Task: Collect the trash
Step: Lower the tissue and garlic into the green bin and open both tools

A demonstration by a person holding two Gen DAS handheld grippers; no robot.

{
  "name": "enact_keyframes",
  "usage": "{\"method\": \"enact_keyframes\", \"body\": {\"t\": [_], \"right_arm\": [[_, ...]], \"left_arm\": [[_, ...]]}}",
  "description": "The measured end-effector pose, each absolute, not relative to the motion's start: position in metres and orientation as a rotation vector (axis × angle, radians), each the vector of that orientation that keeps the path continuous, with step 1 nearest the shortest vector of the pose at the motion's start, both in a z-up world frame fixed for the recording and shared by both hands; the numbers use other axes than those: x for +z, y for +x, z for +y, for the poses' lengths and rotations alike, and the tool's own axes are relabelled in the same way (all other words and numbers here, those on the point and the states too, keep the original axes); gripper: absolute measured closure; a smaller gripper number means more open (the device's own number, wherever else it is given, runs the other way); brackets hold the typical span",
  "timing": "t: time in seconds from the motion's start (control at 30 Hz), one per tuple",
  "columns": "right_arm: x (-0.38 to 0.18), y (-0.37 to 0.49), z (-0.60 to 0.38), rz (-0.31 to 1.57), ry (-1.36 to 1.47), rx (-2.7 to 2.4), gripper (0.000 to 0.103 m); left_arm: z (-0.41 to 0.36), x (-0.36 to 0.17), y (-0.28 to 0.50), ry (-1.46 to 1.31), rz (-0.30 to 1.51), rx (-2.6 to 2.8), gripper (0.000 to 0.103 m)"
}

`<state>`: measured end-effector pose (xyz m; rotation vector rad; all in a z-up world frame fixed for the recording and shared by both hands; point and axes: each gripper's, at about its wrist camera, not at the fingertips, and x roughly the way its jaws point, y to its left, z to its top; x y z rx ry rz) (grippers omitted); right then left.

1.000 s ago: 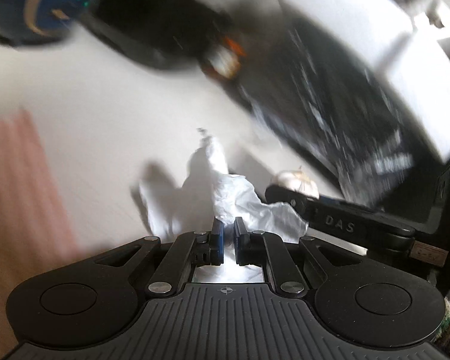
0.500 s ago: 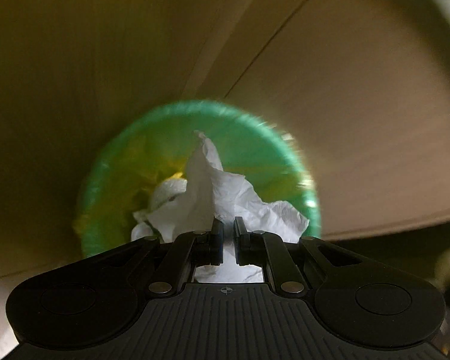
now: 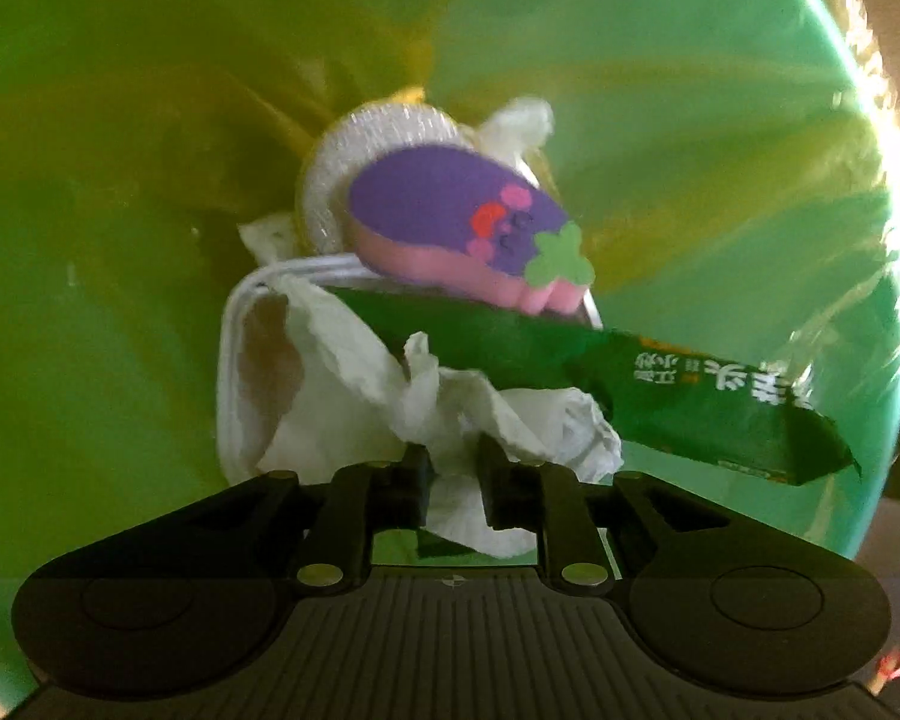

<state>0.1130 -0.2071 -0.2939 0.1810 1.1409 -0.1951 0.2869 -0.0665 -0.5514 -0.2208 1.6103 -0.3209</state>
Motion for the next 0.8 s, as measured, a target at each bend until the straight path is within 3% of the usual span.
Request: {"method": "enact_keyframes", "body": {"t": [0.13, 0.53, 0.8], "right_arm": [[-0.296, 0.132, -0.204, 1.129, 0.192, -0.167, 0.05], [-0.318, 0.19, -0.186, 1.211, 0.399, -0.026, 0.05], [-0.395, 0.255, -0.158, 1.364, 0.474, 0.048, 0.049]], "left_arm": [[-0.053, -0.529, 0.294, -0.282, 1.507, -0.31, 0.083], [-0.037, -0.483, 0.266, -0.244, 1.421, -0.43, 0.083], [-0.01, -0.449, 0.239, -0.342, 1.317, -0.389, 0.083]]}}
